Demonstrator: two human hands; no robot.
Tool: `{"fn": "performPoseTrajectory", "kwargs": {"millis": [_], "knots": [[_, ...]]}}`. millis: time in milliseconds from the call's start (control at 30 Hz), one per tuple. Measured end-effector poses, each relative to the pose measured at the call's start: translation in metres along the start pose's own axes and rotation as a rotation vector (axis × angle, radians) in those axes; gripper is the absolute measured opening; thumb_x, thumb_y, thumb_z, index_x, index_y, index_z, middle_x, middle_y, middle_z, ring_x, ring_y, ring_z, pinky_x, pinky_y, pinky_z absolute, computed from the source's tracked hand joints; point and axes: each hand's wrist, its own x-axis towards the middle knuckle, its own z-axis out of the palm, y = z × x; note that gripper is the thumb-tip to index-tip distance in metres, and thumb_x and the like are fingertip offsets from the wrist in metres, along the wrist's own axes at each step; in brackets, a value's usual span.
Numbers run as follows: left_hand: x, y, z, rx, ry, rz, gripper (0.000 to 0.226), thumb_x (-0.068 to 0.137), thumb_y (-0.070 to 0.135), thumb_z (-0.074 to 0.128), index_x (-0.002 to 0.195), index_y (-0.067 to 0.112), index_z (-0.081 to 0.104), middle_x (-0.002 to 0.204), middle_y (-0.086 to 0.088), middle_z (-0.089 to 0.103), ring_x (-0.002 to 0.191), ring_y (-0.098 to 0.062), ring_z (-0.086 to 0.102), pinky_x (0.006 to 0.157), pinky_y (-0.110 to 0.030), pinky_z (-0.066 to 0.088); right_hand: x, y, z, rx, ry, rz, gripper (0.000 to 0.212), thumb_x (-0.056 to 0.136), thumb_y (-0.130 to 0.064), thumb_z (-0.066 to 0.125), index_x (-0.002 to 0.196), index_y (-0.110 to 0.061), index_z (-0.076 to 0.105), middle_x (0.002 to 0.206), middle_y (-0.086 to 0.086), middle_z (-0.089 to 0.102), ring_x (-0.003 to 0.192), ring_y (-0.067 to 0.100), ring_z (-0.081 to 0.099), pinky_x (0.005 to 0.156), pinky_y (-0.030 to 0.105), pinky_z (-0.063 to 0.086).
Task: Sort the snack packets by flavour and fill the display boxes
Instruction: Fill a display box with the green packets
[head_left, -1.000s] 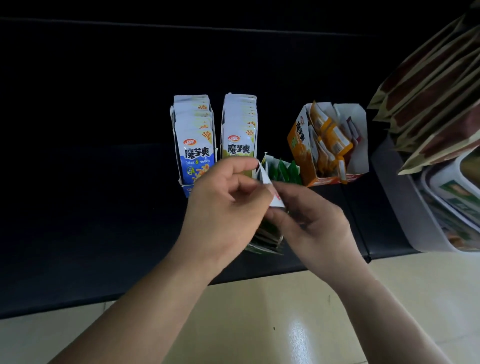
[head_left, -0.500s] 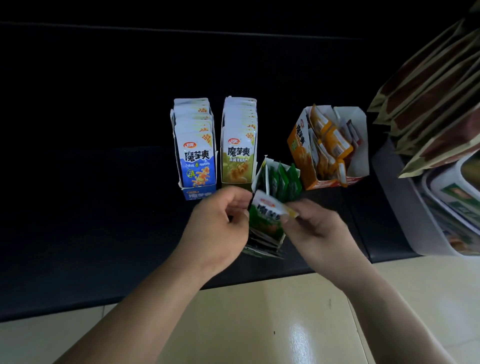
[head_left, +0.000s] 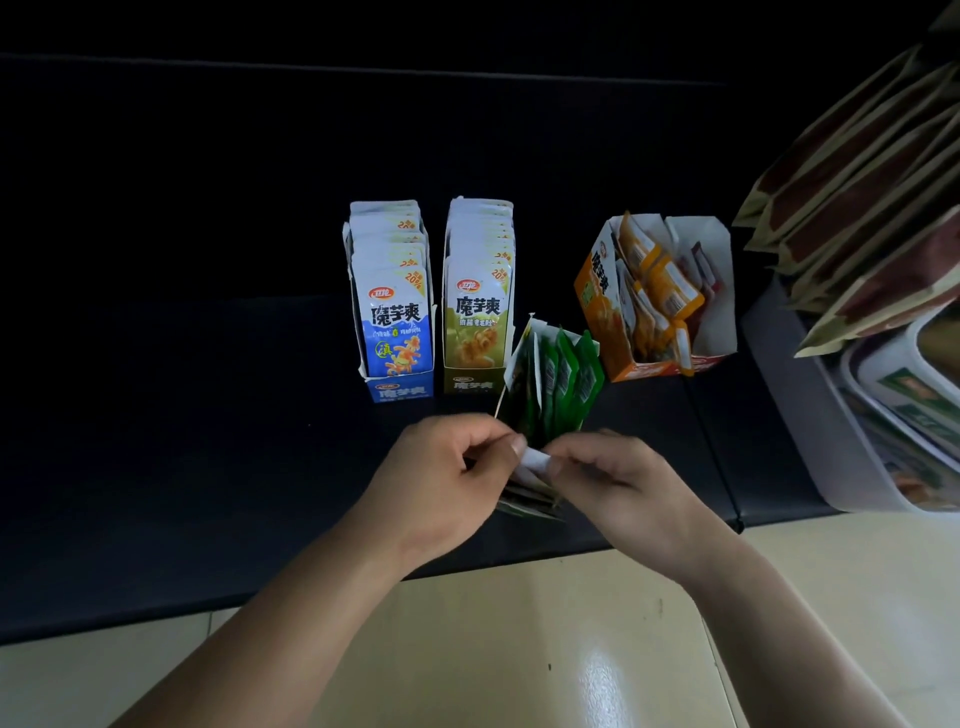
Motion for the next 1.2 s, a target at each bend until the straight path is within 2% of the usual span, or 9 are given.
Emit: {"fn": "performPoseTrajectory", "kwargs": {"millis": [133,233,300,500,667,767,867,1067,1200], "knots": [[0.003,-0.001,-0.003,-0.044,0.132,-0.01,0.043,0.103,0.049,0.054,0.083,0.013,0.067,0.067,-0.008,0.059,0.061,-0.02,0.054,0.063,-0.046,0.048,-0.001,-0.002,0.0,0.115,0.105,-0.013,0.038,0.105,-0.032,0.059,0.084,-0.001,0.067,0.068,0.014,0.054,0.064,0.023,0.051,0.059,0.035,0.04],[0.024,0.004,-0.008,-0.029,0.334,-0.005,0.021,0.096,0.041,0.068,0.088,0.022,0.071,0.072,0.005,0.068,0.066,-0.009,0.062,0.067,-0.035,0.054,0.003,-0.008,0.004,0.105,0.304,-0.018,0.012,0.101,-0.022,0.065,0.101,-0.019,0.077,0.081,-0.002,0.071,0.076,0.009,0.067,0.064,0.019,0.05],[0.04,0.009,-0.007,-0.014,0.334,-0.001,0.012,0.091,0.034,0.077,0.089,0.023,0.075,0.075,0.009,0.07,0.07,-0.005,0.065,0.068,-0.028,0.055,0.006,-0.008,0.007,0.075,0.351,-0.002,0.02,0.099,-0.014,0.067,0.114,-0.025,0.075,0.089,-0.014,0.074,0.086,0.004,0.07,0.071,0.01,0.05],[0.041,0.013,-0.003,-0.165,0.323,0.032,0.017,0.097,0.022,0.071,0.081,0.018,0.071,0.063,0.006,0.062,0.054,-0.007,0.052,0.054,-0.025,0.041,0.006,-0.003,0.008,0.083,0.359,0.046,0.03,0.098,-0.018,0.069,0.126,-0.028,0.069,0.098,-0.019,0.073,0.097,0.003,0.07,0.081,0.013,0.053],[0.013,0.027,-0.02,-0.325,0.429,0.115,0.021,0.101,0.043,0.056,0.094,0.024,0.059,0.09,-0.015,0.068,0.087,-0.04,0.067,0.077,-0.058,0.059,0.007,-0.004,0.008,0.254,0.456,0.063,0.027,0.095,-0.015,0.072,0.121,-0.025,0.072,0.101,-0.009,0.077,0.099,0.008,0.072,0.087,0.026,0.059],[0.009,0.035,-0.031,-0.384,0.468,0.141,0.017,0.104,0.04,0.054,0.1,0.024,0.057,0.092,-0.009,0.075,0.086,-0.035,0.073,0.076,-0.061,0.06,0.008,-0.012,0.008,0.334,0.47,0.042,0.033,0.089,-0.021,0.078,0.122,-0.026,0.071,0.105,-0.004,0.077,0.1,0.014,0.073,0.085,0.032,0.06],[0.006,0.045,-0.033,-0.457,0.414,0.108,0.013,0.107,0.03,0.055,0.103,0.019,0.059,0.095,-0.002,0.079,0.091,-0.021,0.077,0.08,-0.056,0.063,0.008,-0.021,0.01,0.335,0.435,-0.009,0.031,0.084,-0.029,0.079,0.115,-0.027,0.074,0.104,-0.006,0.079,0.099,0.015,0.075,0.085,0.031,0.061],[0.007,0.039,-0.017,-0.416,0.214,0.089,0.008,0.104,0.022,0.06,0.101,0.017,0.065,0.093,-0.002,0.078,0.092,-0.023,0.073,0.088,-0.046,0.057,0.006,-0.032,0.008,0.334,0.414,-0.13,0.023,0.088,-0.019,0.076,0.112,-0.022,0.074,0.099,-0.004,0.079,0.092,0.015,0.076,0.078,0.026,0.061],[0.009,0.026,-0.007,-0.299,0.149,0.063,0.009,0.101,0.024,0.065,0.094,0.025,0.071,0.087,-0.007,0.074,0.082,-0.029,0.067,0.076,-0.042,0.053,0.008,-0.024,0.006,0.246,0.416,-0.126,0.011,0.094,-0.021,0.073,0.103,-0.027,0.076,0.085,0.003,0.075,0.077,0.035,0.067,0.067,0.046,0.055]]}}
